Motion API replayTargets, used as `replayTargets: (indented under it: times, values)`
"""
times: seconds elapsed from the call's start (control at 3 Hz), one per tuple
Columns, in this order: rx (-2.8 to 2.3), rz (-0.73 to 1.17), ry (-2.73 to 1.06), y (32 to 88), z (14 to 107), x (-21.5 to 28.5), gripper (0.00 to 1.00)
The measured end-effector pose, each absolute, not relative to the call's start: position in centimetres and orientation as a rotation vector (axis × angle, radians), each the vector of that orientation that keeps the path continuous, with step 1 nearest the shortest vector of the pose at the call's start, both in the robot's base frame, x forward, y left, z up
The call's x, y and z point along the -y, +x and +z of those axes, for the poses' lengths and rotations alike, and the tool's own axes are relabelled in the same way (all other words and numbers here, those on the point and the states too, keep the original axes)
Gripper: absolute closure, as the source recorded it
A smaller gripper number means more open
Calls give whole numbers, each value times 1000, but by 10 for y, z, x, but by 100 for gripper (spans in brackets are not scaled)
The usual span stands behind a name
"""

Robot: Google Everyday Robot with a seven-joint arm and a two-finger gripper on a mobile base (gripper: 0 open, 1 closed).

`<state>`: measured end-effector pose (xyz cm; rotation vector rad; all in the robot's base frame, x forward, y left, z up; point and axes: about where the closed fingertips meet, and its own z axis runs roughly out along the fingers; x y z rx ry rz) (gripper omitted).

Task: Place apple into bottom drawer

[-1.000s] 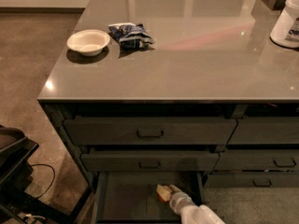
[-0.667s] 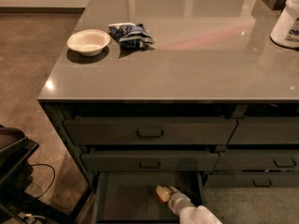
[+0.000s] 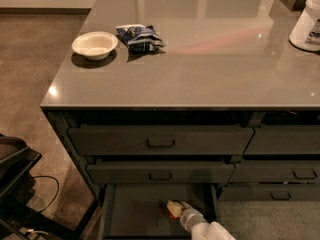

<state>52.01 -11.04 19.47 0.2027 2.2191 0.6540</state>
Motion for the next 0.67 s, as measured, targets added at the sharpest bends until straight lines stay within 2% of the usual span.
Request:
replayTargets:
  times: [0.67]
  values:
    - [-2219,654,203,520,195,110,36]
